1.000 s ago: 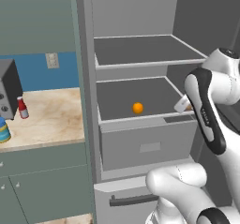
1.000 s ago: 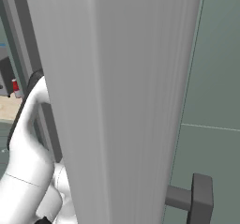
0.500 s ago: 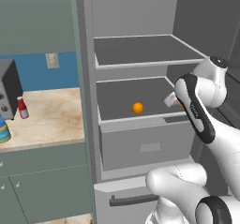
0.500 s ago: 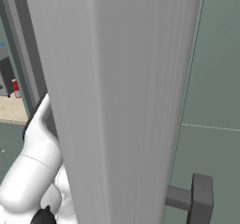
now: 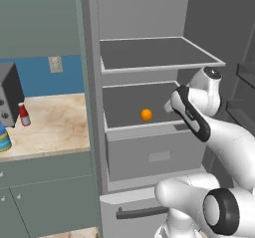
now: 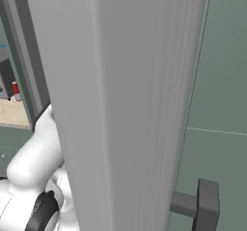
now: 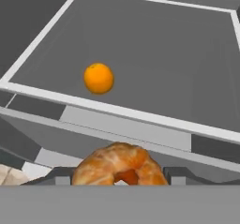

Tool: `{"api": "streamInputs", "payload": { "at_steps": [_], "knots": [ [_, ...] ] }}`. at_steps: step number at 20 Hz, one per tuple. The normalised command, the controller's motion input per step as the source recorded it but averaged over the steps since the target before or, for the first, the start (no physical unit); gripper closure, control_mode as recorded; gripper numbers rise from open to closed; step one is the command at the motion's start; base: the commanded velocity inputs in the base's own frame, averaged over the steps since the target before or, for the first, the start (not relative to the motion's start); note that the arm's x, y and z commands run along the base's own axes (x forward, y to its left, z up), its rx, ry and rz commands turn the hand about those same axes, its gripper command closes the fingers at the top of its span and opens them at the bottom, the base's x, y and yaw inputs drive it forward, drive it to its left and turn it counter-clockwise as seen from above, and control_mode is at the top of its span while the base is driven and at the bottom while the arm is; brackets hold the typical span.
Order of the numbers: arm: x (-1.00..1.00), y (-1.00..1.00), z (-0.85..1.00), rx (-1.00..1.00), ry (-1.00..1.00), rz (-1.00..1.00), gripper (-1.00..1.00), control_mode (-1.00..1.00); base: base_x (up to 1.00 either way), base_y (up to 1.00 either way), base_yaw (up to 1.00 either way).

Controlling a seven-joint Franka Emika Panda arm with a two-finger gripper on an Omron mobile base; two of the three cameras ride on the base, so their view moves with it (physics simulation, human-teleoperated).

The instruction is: Place the ketchup and mayonnaise from the counter to the top shelf of the fridge. If the existing items in the fridge are on the top shelf, move them to other shelves.

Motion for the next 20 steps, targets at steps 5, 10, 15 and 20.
{"api": "streamInputs", "payload": {
  "at_steps": [5,10,15,20],
  "knots": [
    [0.47,-0.01,-0.44,0.04,-0.04,-0.13,1.0,-1.0,0.0,0.0,0.0],
    [0.41,0.0,-0.3,0.06,-0.01,-0.11,1.0,-1.0,0.0,0.0,0.0],
    [0.49,-0.09,-0.22,0.06,0.0,-0.08,1.0,-1.0,0.0,0.0,0.0],
    [0.79,-0.13,0.0,0.08,0.0,-0.1,1.0,-1.0,0.0,0.0,0.0]
  ]
}}
